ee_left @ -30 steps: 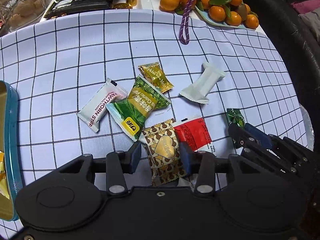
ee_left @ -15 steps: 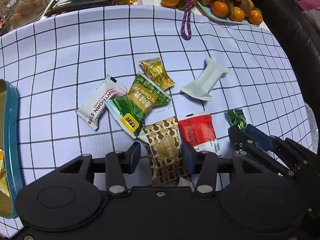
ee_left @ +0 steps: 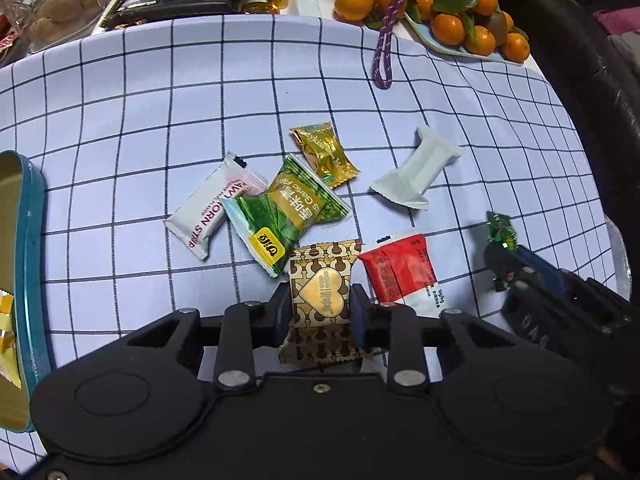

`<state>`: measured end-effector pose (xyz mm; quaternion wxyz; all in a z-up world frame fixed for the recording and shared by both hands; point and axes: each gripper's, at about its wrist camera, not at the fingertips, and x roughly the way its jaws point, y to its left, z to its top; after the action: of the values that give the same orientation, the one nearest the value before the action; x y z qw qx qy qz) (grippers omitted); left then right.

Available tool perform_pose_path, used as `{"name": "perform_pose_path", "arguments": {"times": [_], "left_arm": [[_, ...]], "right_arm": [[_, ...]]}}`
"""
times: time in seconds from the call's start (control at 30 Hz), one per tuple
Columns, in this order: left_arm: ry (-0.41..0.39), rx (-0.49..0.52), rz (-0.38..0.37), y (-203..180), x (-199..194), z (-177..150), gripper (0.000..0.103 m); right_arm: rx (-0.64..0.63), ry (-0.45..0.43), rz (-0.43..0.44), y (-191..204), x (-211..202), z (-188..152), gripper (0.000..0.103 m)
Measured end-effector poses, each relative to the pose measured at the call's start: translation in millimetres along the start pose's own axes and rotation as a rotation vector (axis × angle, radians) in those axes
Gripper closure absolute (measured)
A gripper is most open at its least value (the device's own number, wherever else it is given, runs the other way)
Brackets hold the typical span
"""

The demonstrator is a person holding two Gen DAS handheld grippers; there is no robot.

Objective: Organize snacks
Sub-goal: 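Grasp the brown heart-print packet with the left tool while the right tool lifts the green candy, then drop the brown packet into the tin with the left tool while the right tool carries the candy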

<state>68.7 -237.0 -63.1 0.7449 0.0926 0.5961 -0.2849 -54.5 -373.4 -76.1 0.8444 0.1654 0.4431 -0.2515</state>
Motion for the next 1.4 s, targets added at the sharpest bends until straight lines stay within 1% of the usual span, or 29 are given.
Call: {"name": "perform_pose_path", "arguments": {"times": [0.13, 0.27, 0.37, 0.43, 0.53, 0.67, 0.83, 0.97, 1.13, 1.3, 1.4], "left_arm": [[-0.028, 0.004, 0.010, 4.8, -10.2, -1.0, 0.065], [-0.082, 0.011, 0.018, 12.0, -28.0, -1.8, 0.065], [-0.125, 0.006, 0.034, 20.6, -40.1, -0.4, 0.065], [-0.146, -0.008, 0.035, 27.7, -47.5, 1.4, 0.065], [-0.173, -0.038, 0.034, 39.7, -58.3, 4.9, 0.065], [-0.214, -0.110, 0.048, 64.1, -75.5, 10.4, 0.065], [-0.262, -0.194, 0.111, 100.1, -96.4, 13.6, 0.065], [-0.295, -0.262, 0.166, 131.8, -111.4, 11.6, 0.065], [-0.328, -0.351, 0.231, 172.2, -127.2, 2.8, 0.065], [-0.345, -0.425, 0.305, 208.5, -137.2, -11.1, 0.065], [-0.344, -0.458, 0.347, 225.9, -140.1, -17.7, 0.065]], "right_arm": [[0.064, -0.019, -0.030, -3.2, -6.4, 10.6, 0.082], [0.099, -0.047, -0.065, 0.4, -12.6, 19.7, 0.082], [0.137, -0.042, -0.066, 3.6, -16.6, 25.5, 0.082], [0.170, -0.033, -0.055, 6.3, -18.8, 29.4, 0.082], [0.193, -0.031, -0.060, 14.6, -20.9, 33.8, 0.082], [0.202, -0.045, -0.057, 32.2, -24.5, 39.8, 0.082], [0.179, -0.068, 0.009, 66.5, -35.2, 46.5, 0.082], [0.128, -0.107, 0.081, 102.6, -47.3, 49.6, 0.082], [0.015, -0.182, 0.165, 152.6, -65.1, 47.2, 0.082], [-0.080, -0.219, 0.275, 194.0, -80.0, 36.5, 0.082], [-0.144, -0.246, 0.323, 214.8, -85.8, 27.5, 0.082]]}}
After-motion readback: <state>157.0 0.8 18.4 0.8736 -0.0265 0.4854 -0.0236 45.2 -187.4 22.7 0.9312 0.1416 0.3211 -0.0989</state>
